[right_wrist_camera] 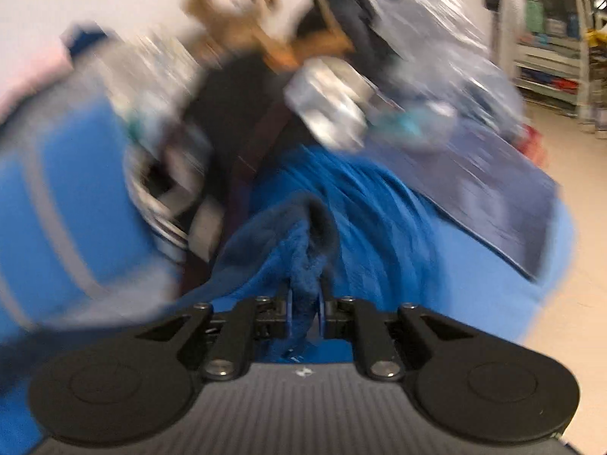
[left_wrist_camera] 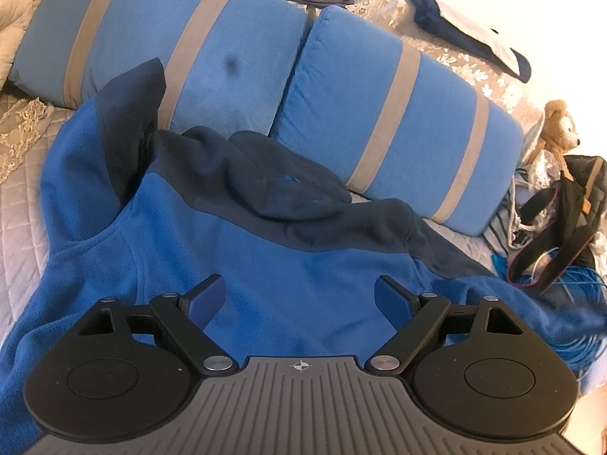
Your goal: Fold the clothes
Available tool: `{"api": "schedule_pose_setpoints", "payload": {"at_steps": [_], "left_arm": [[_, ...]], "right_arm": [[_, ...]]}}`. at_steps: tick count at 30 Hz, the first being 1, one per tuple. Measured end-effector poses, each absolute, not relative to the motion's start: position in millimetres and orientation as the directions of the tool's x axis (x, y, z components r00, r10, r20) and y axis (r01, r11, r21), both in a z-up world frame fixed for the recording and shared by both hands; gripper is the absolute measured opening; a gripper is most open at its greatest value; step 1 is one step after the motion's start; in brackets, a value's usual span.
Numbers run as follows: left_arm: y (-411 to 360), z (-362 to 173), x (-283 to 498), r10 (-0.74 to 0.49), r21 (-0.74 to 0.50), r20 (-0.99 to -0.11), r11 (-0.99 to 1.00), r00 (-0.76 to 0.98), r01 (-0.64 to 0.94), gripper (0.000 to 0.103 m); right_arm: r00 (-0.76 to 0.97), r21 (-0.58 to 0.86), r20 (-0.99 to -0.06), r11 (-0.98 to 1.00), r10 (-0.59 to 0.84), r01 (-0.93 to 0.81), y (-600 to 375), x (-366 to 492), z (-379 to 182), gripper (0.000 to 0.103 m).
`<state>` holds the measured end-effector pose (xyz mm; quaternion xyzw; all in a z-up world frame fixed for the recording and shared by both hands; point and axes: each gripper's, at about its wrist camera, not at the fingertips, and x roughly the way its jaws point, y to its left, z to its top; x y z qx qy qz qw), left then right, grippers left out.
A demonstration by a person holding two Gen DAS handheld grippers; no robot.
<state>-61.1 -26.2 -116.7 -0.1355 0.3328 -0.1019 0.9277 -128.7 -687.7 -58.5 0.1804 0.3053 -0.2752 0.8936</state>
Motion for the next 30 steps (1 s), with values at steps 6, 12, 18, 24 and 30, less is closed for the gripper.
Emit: {"api": "schedule_pose_setpoints", "payload": {"at_steps": [6,12,18,24,30], "left_arm": [[-27,-114,-62,-0.269,-0.312,-0.626,0.947,0.732,0.081,0.086],[-38,-77,-78,-0.298,-0.277,-0.679,0.950,0.671,0.141,0.086],[-34,-32,-102,-0.345,-0.250,-0.647,0.938,0.680,0.238,0.086],[-23,3,-116,-0.329,-0.205,-0.627,0.944,0.706,0.258,0.086],[-13,43,-122,-0.340,-0.206,-0.601,0.940,0.723,0.271,0.086]], "right_arm": [[0.566,0.110,-0.702,0.718,-0.433,0.687,-689,-139,-88,0.013],[0.535,-0.011,-0.685,0.741,-0.495,0.671,-685,-129,-79,0.013],[0.516,-0.103,-0.668,0.753,-0.537,0.650,-691,-113,-76,0.013],[0.509,-0.197,-0.659,0.780,-0.554,0.594,-680,-108,-78,0.046],[0.555,-0.211,-0.607,0.789,-0.569,0.578,-658,-129,-55,0.085]]}}
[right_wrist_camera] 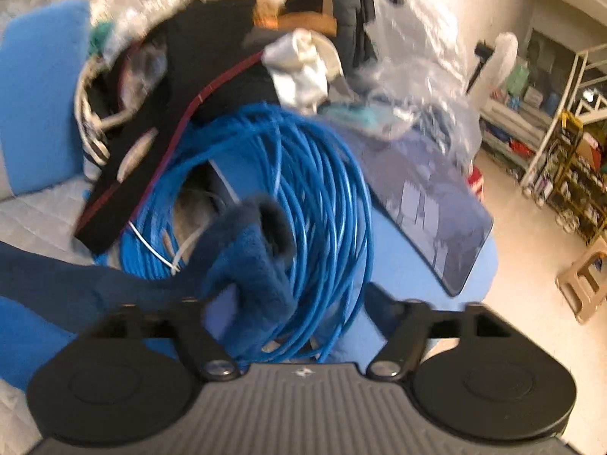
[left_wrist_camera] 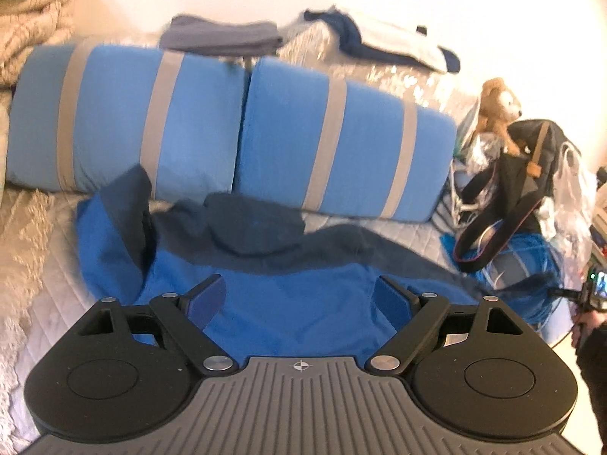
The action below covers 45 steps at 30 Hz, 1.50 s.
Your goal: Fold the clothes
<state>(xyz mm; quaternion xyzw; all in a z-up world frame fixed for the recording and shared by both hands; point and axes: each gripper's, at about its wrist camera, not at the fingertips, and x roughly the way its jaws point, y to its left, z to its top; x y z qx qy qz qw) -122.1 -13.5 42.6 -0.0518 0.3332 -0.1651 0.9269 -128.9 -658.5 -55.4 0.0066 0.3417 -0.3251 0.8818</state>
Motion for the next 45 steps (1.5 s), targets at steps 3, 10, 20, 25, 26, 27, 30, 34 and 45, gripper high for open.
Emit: {"api": "schedule_pose_setpoints", "payload": {"at_steps": [3,10,20,25,26,27,30,34,45], "left_arm": [[-10,61,-123,-0.352,-0.204,-0.582,0.936,0.733,0.287,0.086],[-8,120,-125,-0.373,-0.131,-0.484,0.925,0.792,0.356,0.086],[-8,187,-133,-0.408,-0.135,-0.321,0.913,0.855,0.385,0.086],[-17,193,-133,-0.434,-0.141,-0.306,0.901,0.847,0.411,0.086],[-18,195,-134,-0.440,-0.142,-0.300,0.898,0.846,0.417,0.086],[-18,197,-135,-0.447,-0.144,-0.294,0.895,0.845,0.423,0.086],[-21,191,-133,-0.464,-0.158,-0.289,0.886,0.838,0.436,0.086],[-27,161,-123,-0.465,-0.168,-0.321,0.885,0.825,0.434,0.086],[-55,15,-93,-0.443,-0.164,-0.485,0.893,0.754,0.418,0.086]], "right_arm": [[0.620,-0.165,-0.592,0.831,-0.514,0.531,-645,-136,-41,0.086],[0.744,-0.043,-0.558,0.908,-0.369,0.417,-627,-133,-5,0.090],[0.825,-0.075,-0.432,0.927,-0.363,0.369,-625,-127,71,0.097],[0.857,-0.067,-0.335,0.917,-0.392,0.393,-636,-138,119,0.099],[0.860,-0.062,-0.321,0.915,-0.397,0.399,-639,-140,128,0.099],[0.863,-0.057,-0.306,0.912,-0.402,0.405,-643,-143,137,0.099],[0.871,-0.039,-0.285,0.912,-0.401,0.408,-648,-150,150,0.099],[0.893,-0.010,-0.319,0.944,-0.316,0.330,-644,-152,137,0.100],[0.843,0.023,-0.537,0.999,-0.030,0.050,-576,-104,14,0.098]]}}
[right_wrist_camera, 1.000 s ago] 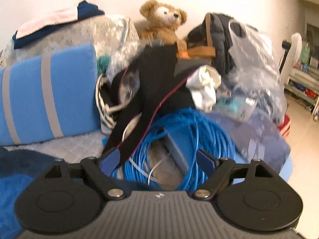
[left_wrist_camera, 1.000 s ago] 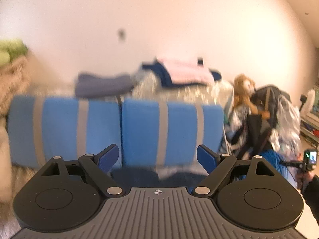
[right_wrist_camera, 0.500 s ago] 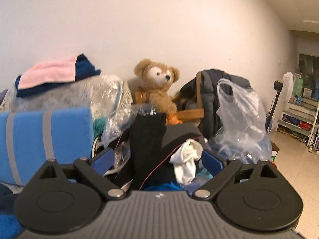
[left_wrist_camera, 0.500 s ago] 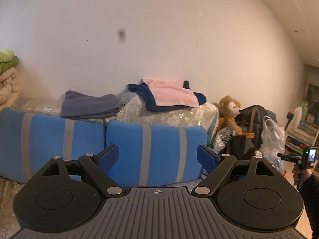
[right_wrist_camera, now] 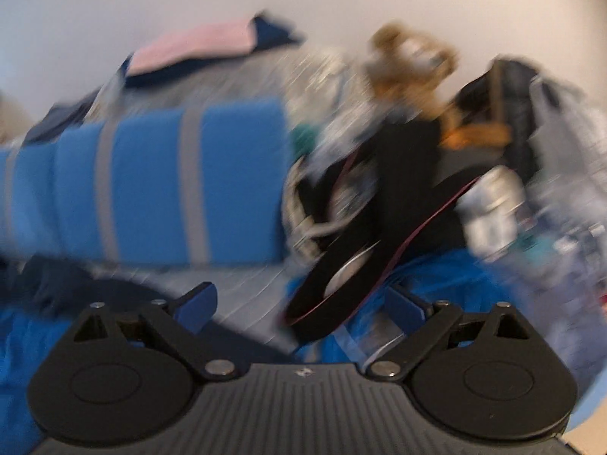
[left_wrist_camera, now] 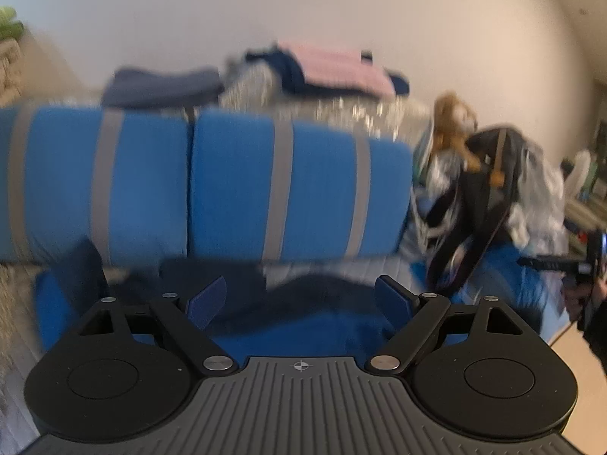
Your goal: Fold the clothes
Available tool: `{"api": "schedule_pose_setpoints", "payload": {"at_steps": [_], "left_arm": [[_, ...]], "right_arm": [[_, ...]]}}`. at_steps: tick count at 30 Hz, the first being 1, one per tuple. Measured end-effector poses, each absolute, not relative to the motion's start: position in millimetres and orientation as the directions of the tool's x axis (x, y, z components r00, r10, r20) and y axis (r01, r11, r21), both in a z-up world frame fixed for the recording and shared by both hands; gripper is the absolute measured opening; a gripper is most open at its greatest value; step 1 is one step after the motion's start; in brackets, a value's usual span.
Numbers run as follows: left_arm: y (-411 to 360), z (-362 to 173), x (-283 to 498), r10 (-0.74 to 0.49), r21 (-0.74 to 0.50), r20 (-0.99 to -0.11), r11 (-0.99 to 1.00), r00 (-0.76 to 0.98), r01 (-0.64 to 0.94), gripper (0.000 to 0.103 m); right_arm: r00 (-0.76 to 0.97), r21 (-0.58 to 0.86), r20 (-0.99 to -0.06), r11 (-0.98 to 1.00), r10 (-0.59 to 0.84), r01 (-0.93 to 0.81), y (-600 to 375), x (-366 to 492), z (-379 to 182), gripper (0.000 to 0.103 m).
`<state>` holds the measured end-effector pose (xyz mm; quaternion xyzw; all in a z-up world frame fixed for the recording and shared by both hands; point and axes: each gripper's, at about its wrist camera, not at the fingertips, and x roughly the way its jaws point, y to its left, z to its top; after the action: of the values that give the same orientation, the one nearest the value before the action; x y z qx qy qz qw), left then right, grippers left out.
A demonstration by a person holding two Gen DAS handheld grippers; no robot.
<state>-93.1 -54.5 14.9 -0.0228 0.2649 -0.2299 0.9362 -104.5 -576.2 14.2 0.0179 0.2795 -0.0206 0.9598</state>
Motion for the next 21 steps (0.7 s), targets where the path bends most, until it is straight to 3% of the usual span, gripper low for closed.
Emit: {"api": "schedule_pose_setpoints", "payload": {"at_steps": [10,15,18,19,21], "left_arm": [[-58,-89,-86,-0.523,-0.293,-0.485,0.852,0.701,0.433,0.086],[-55,-102,-81,-0.510,-0.314,-0.508,0.860,0.694,0.402,0.086],[-53,-100,-85,-0.527,-0.310,-0.477,0.850,0.704,0.426,0.086],[-54,-101,-85,-0.526,-0.306,-0.478,0.850,0.703,0.429,0.086],[-56,-103,-84,-0.524,-0.299,-0.491,0.852,0.696,0.430,0.086]], "right_arm": [[0.725,0.001,-0.679,0.987,0.121,-0.163,-481,-38,-104,0.083],[0.705,-0.113,-0.706,0.973,0.066,-0.203,-447,-9,-133,0.081],[0.682,-0.143,-0.730,0.970,0.031,-0.198,-446,8,-148,0.079],[0.673,-0.147,-0.739,0.970,0.022,-0.193,-448,13,-153,0.074],[0.649,-0.130,-0.760,0.975,0.018,-0.180,-453,22,-162,0.054]]}}
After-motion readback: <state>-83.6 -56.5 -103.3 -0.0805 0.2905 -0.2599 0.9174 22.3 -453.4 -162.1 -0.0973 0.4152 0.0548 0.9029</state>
